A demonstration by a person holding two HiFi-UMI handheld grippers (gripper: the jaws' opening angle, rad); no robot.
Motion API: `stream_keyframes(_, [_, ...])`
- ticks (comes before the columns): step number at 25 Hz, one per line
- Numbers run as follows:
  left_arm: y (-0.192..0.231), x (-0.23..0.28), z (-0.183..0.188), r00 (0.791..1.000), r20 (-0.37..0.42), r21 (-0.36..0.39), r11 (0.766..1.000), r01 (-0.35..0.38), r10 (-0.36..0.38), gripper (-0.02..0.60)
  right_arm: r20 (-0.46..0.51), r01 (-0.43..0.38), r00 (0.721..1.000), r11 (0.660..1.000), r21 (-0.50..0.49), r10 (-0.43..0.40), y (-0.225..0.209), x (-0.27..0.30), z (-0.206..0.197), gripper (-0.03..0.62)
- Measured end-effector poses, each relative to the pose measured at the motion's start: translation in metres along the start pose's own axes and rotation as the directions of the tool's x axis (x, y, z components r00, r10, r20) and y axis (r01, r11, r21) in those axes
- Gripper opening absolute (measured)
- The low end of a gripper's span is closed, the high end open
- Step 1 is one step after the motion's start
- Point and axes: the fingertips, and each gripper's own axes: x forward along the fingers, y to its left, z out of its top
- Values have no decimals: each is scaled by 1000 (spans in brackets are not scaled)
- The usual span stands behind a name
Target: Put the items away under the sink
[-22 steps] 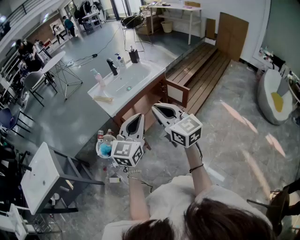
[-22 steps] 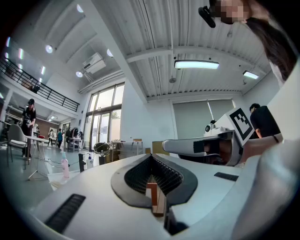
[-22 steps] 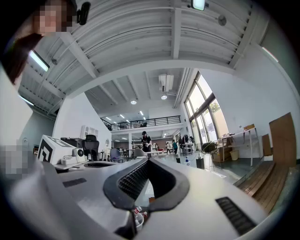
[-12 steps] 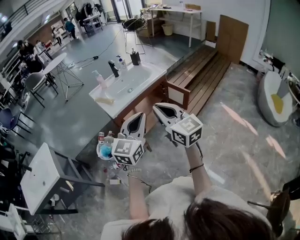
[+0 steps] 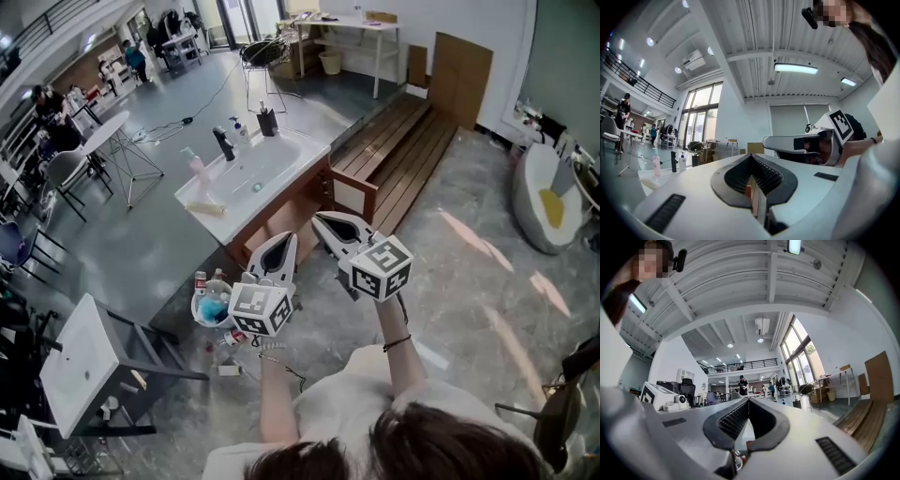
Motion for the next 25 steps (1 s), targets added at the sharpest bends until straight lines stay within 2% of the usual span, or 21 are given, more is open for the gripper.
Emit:
stream_keyframes(11, [7,43,-8,1000,-2,-49,999,-15,15,2,-37,1,999,1000,-9,-1,-42,16,-4,17])
stream_keyframes(17, [33,77,-11,997,-16,-53,995,-81,80,2,-56,-75,996,997,7,75,-76,51,-5,17])
stream_keyframes(25, [55,138,0,990,14,-60,989,-136,137,2,-51,-143,989,989,-34,141,-130,88,20,17])
